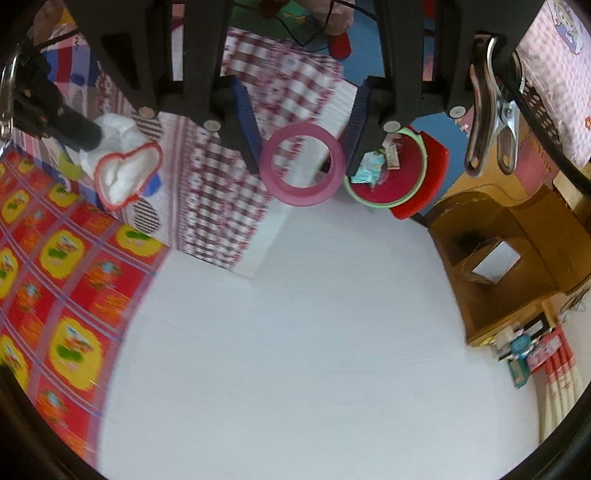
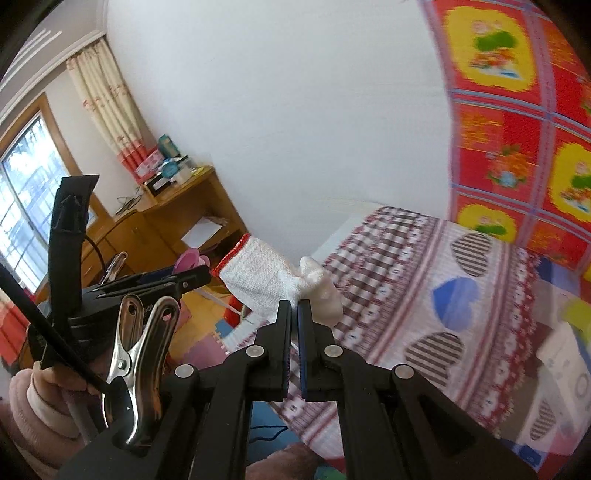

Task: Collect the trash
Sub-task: 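Lift the pink ring and white glove and carry them to the red bucket, then open both tools to drop the ring and glove into the bucket, then move both open tools away from the bucket back toward the bed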

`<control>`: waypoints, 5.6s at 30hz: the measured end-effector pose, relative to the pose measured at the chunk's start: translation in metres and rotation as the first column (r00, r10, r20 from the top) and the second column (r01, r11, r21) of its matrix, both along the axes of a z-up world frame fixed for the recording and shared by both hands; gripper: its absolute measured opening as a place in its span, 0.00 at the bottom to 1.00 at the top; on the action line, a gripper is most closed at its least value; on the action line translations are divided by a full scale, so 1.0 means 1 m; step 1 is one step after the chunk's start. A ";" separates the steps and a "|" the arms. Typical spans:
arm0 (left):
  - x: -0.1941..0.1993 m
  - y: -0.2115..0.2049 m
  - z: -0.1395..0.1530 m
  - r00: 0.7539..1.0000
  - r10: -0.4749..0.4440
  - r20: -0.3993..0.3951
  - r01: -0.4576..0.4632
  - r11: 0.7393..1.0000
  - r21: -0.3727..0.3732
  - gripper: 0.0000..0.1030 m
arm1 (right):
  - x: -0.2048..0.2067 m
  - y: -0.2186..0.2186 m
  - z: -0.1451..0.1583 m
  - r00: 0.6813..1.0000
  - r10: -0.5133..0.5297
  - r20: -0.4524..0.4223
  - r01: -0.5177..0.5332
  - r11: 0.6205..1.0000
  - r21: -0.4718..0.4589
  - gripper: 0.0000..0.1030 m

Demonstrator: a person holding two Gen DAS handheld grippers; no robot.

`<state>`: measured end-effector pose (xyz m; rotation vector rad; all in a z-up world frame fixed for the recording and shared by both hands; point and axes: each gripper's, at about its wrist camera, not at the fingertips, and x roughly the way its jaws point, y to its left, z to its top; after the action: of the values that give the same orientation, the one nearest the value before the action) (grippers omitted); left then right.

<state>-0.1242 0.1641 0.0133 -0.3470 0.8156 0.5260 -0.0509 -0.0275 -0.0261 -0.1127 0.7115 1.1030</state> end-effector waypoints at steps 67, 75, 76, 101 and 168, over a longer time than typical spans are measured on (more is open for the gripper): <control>0.054 0.298 -0.381 0.947 0.023 -0.320 -0.151 0.912 -0.381 0.44 | 0.095 0.476 -0.296 0.965 0.048 -0.258 -0.207 0.745 -0.634 0.04; 0.058 0.298 -0.391 0.941 -0.019 -0.337 -0.127 0.906 -0.405 0.48 | 0.103 0.473 -0.310 0.963 0.014 -0.269 -0.192 0.737 -0.648 0.04; 0.058 0.298 -0.391 0.940 -0.019 -0.340 -0.129 0.904 -0.407 0.51 | 0.103 0.473 -0.310 0.961 0.012 -0.276 -0.195 0.738 -0.646 0.04; 0.046 0.308 -0.349 0.947 0.034 -0.319 -0.167 0.902 -0.398 0.61 | 0.090 0.460 -0.272 0.959 0.016 -0.282 -0.188 0.780 -0.596 0.16; -0.027 0.007 -0.030 0.983 -0.170 -0.072 0.163 0.982 -0.090 0.61 | -0.078 0.024 -0.004 0.999 -0.001 0.037 -0.001 0.999 0.044 0.22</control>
<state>-0.1516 0.1714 -0.0165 -0.3335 0.9365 0.3509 -0.1292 -0.0031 -0.0302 -0.0956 0.6536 1.1133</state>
